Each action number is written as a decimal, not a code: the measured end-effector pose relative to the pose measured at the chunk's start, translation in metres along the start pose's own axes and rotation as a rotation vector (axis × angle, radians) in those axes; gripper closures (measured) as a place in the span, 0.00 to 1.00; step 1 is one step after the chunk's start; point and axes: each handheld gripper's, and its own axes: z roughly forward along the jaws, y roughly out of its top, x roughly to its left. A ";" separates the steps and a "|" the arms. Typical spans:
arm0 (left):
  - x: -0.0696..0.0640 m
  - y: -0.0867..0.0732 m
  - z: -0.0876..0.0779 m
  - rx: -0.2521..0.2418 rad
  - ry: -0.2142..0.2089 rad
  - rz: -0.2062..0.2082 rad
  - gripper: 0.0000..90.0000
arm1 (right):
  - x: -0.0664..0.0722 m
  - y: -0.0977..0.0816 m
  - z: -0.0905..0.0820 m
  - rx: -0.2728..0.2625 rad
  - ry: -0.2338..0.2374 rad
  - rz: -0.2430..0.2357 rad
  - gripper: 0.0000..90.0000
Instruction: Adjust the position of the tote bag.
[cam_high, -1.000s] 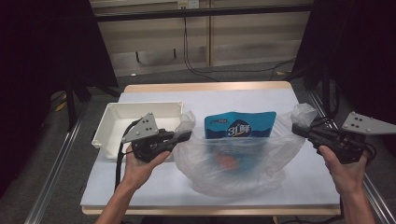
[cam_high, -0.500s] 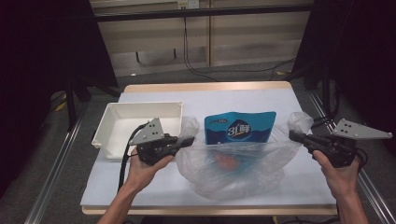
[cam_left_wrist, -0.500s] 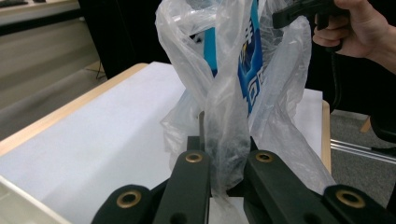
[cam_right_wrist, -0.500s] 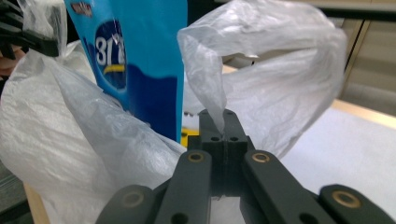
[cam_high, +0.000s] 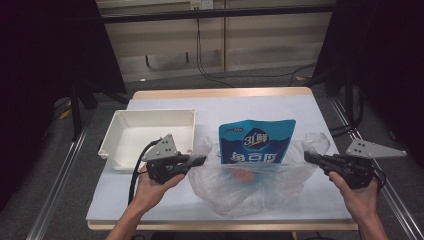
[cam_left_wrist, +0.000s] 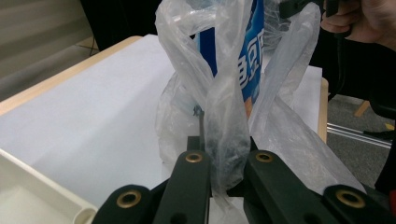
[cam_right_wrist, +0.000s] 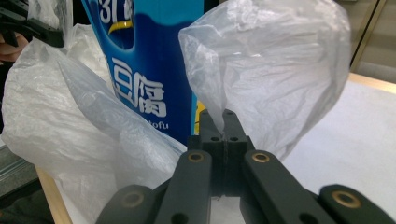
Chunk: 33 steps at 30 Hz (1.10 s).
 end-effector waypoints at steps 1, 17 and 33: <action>0.000 -0.001 0.000 0.009 0.000 0.003 1.00 | 0.000 -0.001 0.001 0.002 0.000 -0.001 1.00; -0.004 -0.021 0.012 0.096 -0.017 -0.003 1.00 | 0.002 -0.012 0.003 0.026 0.025 0.004 1.00; -0.001 -0.043 0.032 0.205 -0.013 -0.036 1.00 | -0.005 -0.037 0.023 0.129 0.048 0.034 1.00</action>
